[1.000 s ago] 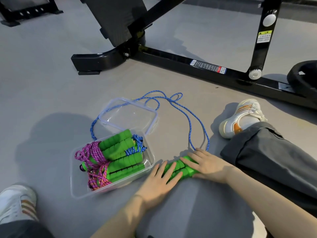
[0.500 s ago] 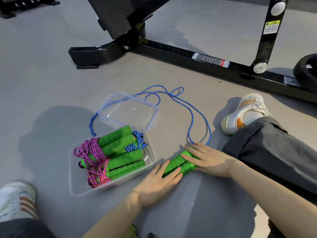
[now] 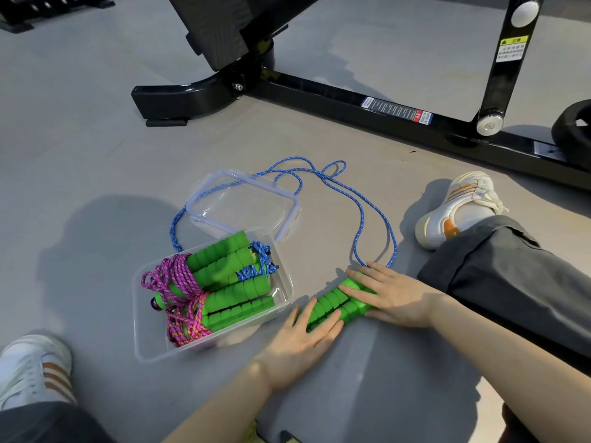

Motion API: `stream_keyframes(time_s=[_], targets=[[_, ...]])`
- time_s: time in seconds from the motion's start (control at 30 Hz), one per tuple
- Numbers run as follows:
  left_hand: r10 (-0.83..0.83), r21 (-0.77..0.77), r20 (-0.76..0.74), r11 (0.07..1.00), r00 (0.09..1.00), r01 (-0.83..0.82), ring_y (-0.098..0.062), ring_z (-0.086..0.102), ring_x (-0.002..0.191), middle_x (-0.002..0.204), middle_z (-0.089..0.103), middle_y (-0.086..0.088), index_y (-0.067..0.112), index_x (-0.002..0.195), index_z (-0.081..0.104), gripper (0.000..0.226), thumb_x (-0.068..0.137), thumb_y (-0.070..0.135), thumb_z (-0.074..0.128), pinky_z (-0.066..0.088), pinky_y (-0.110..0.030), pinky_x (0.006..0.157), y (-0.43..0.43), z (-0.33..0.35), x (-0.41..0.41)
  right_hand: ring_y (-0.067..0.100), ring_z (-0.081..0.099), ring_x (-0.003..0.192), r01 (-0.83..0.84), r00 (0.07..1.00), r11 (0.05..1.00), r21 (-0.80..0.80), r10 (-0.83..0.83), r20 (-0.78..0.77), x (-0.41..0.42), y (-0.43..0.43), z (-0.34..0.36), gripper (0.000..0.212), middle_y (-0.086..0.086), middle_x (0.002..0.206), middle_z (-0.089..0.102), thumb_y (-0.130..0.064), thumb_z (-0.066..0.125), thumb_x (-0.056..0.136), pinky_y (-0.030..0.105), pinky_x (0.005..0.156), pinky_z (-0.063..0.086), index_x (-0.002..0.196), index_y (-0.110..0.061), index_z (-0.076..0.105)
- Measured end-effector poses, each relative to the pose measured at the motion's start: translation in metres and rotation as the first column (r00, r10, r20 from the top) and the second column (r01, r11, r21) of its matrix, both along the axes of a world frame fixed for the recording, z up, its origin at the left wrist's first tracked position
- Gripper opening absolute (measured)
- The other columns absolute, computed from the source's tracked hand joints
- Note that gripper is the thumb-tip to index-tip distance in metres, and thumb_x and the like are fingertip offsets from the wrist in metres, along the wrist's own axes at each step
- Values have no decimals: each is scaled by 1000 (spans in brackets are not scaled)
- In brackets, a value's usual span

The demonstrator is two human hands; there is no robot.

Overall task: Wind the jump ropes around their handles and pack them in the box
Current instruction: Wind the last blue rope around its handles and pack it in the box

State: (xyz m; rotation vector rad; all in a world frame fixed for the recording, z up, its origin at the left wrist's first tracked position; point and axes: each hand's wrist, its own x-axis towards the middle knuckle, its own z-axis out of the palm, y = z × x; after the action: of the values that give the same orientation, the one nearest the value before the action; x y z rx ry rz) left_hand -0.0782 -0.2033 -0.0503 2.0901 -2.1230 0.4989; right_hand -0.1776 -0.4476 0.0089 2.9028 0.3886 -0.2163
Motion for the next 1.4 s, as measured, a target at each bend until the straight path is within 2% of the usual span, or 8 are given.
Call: stream_keyframes(time_s=[0.2, 0.33, 0.47, 0.6, 0.8, 0.97, 1.1, 1.4], targets=[[22, 36, -119, 999, 993, -18, -41, 59, 112, 142, 37, 3, 18, 132, 41, 56, 77, 18, 44, 56, -45, 79, 1, 1, 1, 34, 57, 115, -60, 998, 998, 13, 61, -33, 17, -2, -2, 85, 18, 128, 55, -47, 66, 78, 47, 104, 36, 145, -11, 30], [-2, 53, -111, 999, 994, 8, -45, 56, 115, 143, 37, 5, 22, 134, 40, 54, 81, 16, 35, 54, -50, 83, 1, 2, 5, 34, 43, 125, 39, 984, 998, 47, -31, -174, 25, 7, 5, 75, 15, 135, 44, -38, 55, 89, 44, 116, 11, 150, -15, 17], [-15, 100, -72, 995, 997, 22, -45, 56, 115, 144, 36, 4, 21, 136, 39, 55, 81, 16, 34, 53, -51, 83, 1, 4, 6, 30, 33, 133, 71, 961, 997, 4, -67, -267, 26, 12, 11, 72, 13, 141, 36, -39, 49, 93, 39, 117, 2, 150, -18, 10], [7, 156, -35, 988, 999, -1, -43, 61, 107, 140, 43, 1, 18, 133, 40, 51, 82, 16, 32, 57, -43, 69, -1, 9, 2, 29, 34, 131, 85, 955, 996, -12, -85, -284, 25, 15, 15, 68, 11, 138, 37, -39, 47, 93, 39, 117, 3, 149, -18, 15], [-19, 197, 129, 980, 991, -7, -40, 66, 99, 127, 62, 5, 17, 128, 52, 51, 82, 12, 32, 56, -40, 66, -5, 27, -12, 29, 45, 112, 128, 954, 991, -26, -130, -271, 17, 18, 22, 69, 10, 123, 44, -31, 61, 76, 39, 108, 24, 137, -18, 34], [-83, 205, 288, 978, 954, 23, -41, 61, 109, 138, 54, 4, 26, 129, 60, 49, 80, 22, 57, 55, -42, 76, -12, 71, -14, 25, 58, 84, 39, 999, 999, 18, -40, 14, 10, 0, 47, 72, 3, 96, 55, -40, 70, 50, 35, 91, 42, 116, -22, 48], [-12, 194, 366, 979, 930, -63, -46, 54, 116, 144, 47, -2, 18, 136, 53, 87, 57, 33, 85, 51, -49, 85, -16, 129, 14, 25, 58, 79, 32, 978, 999, -3, -31, 208, 29, -4, 101, 76, 4, 92, 57, -42, 69, 43, 33, 86, 35, 113, -21, 49], [-87, 9, 649, 994, 756, 107, -43, 56, 116, 141, 52, -5, 15, 134, 55, 47, 90, 11, 38, 51, -47, 88, 33, 266, 85, 26, 55, 73, -35, 908, 999, -23, 42, 417, 76, 39, 226, 71, 4, 87, 55, -52, 53, 54, 35, 72, 33, 116, -19, 41]])
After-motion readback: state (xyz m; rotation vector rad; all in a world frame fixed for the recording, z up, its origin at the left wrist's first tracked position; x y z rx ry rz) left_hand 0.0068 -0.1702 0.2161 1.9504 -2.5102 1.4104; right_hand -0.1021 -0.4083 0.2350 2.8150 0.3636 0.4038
